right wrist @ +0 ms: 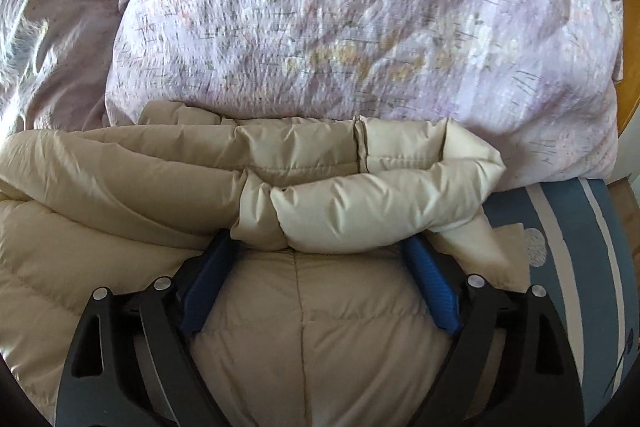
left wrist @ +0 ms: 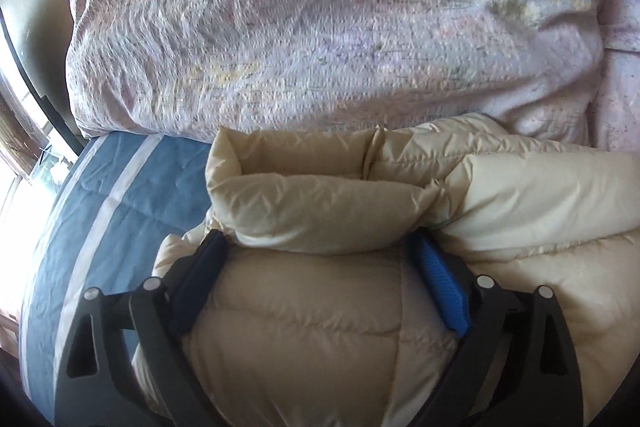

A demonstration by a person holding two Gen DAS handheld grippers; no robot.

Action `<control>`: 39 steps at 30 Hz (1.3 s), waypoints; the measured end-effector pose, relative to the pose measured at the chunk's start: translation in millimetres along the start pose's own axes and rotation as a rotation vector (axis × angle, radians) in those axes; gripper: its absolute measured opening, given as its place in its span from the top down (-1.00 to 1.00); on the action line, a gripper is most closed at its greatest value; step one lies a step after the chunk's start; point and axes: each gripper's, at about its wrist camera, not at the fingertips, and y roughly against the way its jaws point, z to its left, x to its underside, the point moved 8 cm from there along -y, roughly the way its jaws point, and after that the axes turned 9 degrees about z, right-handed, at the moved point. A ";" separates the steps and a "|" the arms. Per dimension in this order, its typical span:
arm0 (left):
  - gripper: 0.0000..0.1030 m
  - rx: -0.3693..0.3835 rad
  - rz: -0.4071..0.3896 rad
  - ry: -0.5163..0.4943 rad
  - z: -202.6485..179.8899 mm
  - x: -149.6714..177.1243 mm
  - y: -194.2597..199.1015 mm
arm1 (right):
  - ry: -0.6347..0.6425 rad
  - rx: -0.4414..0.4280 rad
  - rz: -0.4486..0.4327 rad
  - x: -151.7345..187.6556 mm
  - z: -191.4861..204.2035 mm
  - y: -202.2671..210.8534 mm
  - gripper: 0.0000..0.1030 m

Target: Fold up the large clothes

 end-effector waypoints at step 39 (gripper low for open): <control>-0.95 0.017 0.075 -0.016 5.8 12.8 29.4 | -0.074 -0.024 0.117 -37.3 -21.0 -7.2 -0.81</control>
